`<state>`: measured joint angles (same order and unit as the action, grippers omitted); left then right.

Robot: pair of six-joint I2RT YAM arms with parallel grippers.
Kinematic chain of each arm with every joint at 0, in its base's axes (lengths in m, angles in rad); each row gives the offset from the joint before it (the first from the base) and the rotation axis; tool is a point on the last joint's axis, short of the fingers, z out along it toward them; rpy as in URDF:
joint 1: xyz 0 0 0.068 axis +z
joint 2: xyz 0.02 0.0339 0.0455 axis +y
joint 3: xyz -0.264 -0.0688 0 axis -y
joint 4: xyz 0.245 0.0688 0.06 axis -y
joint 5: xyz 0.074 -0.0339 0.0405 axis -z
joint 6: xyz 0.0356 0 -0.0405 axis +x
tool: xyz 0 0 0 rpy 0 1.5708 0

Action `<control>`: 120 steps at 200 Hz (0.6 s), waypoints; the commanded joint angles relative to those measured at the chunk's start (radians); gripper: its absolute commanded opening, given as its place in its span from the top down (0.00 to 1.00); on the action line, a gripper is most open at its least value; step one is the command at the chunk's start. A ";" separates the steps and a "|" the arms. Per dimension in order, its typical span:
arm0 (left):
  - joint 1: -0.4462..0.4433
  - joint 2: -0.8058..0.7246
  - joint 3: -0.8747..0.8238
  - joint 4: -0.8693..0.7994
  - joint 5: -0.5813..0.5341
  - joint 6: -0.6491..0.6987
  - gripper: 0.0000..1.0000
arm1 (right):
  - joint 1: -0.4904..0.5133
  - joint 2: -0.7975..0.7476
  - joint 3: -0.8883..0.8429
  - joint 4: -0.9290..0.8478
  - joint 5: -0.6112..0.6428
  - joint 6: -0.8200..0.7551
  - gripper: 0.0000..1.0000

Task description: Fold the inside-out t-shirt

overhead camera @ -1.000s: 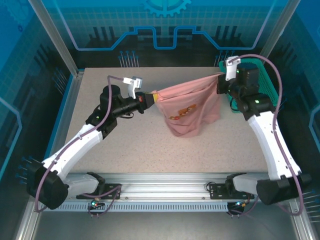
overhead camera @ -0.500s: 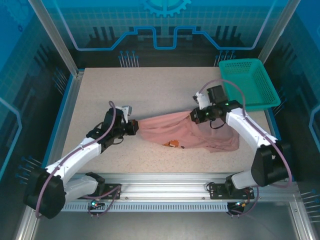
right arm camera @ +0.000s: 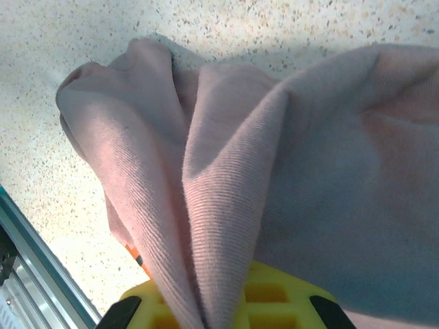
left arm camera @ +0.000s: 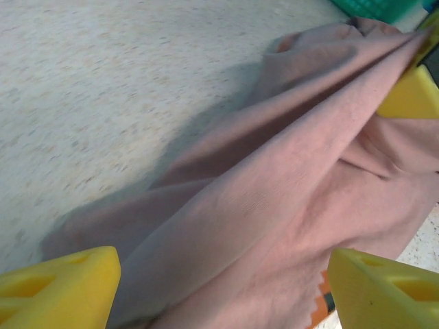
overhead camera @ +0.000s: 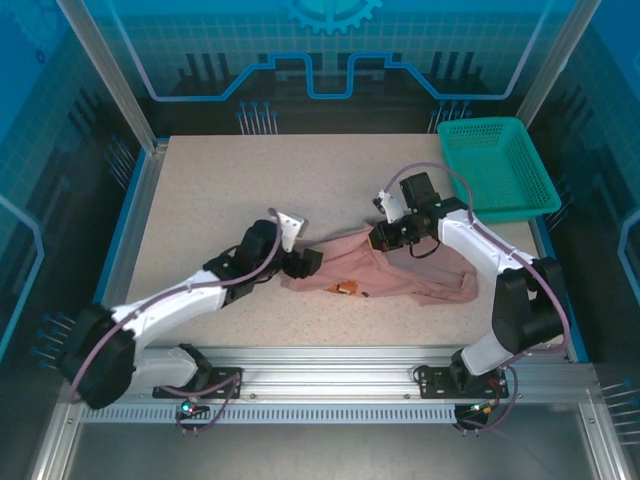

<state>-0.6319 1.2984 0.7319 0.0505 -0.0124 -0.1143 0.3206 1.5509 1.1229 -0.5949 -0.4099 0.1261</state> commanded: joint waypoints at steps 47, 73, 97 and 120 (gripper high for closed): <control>-0.010 0.367 0.317 -0.054 0.246 0.191 0.25 | 0.000 -0.019 0.048 -0.039 -0.003 -0.020 1.00; -0.008 0.442 0.410 -0.115 0.281 0.186 0.53 | -0.009 -0.046 0.045 -0.028 0.012 -0.010 1.00; 0.017 0.446 0.434 -0.143 0.358 0.149 0.89 | -0.023 -0.076 0.035 0.011 0.021 0.030 1.00; 0.058 0.412 0.420 -0.127 0.428 0.032 1.00 | -0.020 -0.108 0.013 0.084 0.070 0.095 0.94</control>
<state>-0.6182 1.7466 1.1381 -0.0471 0.2981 0.0303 0.3084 1.5009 1.1408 -0.5919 -0.3893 0.1471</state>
